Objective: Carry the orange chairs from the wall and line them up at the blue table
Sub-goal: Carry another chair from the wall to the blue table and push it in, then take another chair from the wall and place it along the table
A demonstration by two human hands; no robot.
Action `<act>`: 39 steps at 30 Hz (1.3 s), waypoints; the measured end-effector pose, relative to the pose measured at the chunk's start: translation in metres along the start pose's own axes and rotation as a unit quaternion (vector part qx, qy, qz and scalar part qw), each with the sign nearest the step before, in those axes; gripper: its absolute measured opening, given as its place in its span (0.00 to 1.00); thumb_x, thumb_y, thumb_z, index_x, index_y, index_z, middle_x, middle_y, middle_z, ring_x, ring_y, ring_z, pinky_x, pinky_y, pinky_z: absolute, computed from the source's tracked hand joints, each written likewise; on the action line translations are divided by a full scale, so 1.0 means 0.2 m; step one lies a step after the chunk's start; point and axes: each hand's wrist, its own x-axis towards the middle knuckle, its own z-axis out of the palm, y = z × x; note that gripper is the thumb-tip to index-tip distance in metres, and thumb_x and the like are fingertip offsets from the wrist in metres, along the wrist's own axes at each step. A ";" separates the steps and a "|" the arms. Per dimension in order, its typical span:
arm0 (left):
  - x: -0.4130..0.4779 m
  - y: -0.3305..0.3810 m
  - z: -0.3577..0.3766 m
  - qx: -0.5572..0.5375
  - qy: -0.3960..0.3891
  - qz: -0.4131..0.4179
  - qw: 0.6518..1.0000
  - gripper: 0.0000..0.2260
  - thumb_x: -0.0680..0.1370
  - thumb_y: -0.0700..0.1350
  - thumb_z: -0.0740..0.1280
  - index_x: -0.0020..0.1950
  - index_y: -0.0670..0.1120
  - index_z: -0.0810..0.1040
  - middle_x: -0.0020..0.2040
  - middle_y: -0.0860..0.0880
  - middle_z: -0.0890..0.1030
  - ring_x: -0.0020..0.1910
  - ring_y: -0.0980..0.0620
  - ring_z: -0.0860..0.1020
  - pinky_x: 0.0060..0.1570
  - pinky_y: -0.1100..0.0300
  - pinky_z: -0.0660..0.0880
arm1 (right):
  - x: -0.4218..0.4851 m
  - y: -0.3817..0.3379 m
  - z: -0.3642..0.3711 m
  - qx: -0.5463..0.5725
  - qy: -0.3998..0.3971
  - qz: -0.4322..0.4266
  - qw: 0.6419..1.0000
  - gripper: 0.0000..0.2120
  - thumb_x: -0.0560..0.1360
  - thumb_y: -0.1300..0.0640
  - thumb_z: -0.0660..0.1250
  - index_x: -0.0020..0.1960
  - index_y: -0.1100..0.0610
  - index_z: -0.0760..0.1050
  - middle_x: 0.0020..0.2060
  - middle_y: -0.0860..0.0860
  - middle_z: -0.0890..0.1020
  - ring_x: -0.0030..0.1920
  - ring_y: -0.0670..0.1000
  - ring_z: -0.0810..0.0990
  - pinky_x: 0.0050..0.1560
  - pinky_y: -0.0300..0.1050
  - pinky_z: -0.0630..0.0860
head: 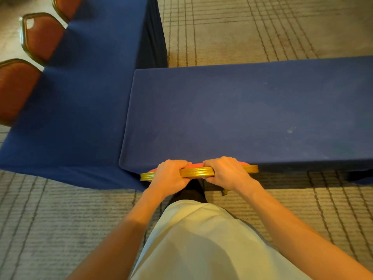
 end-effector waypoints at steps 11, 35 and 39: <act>0.07 -0.01 0.14 0.018 -0.025 -0.018 0.999 0.18 0.80 0.59 0.68 0.69 0.57 0.78 0.63 0.54 0.83 0.58 0.51 0.82 0.61 0.51 0.78 | 0.05 0.10 0.14 0.034 -0.036 0.033 0.998 0.13 0.76 0.48 0.72 0.60 0.48 0.79 0.52 0.46 0.85 0.49 0.49 0.82 0.50 0.47 0.80; 0.10 -0.06 0.16 0.026 -0.081 -0.032 0.996 0.20 0.79 0.54 0.72 0.68 0.57 0.72 0.66 0.54 0.80 0.60 0.51 0.80 0.61 0.55 0.78 | 0.00 0.08 0.15 0.078 -0.029 0.043 0.996 0.14 0.76 0.44 0.72 0.57 0.45 0.73 0.52 0.44 0.82 0.47 0.46 0.79 0.44 0.39 0.74; 0.04 -0.07 0.13 -0.010 -0.067 -0.025 0.997 0.21 0.77 0.53 0.75 0.66 0.58 0.70 0.64 0.55 0.80 0.58 0.53 0.80 0.58 0.57 0.79 | -0.04 0.04 0.13 0.111 -0.032 0.041 0.992 0.20 0.75 0.42 0.72 0.64 0.43 0.71 0.56 0.43 0.81 0.51 0.45 0.79 0.49 0.42 0.79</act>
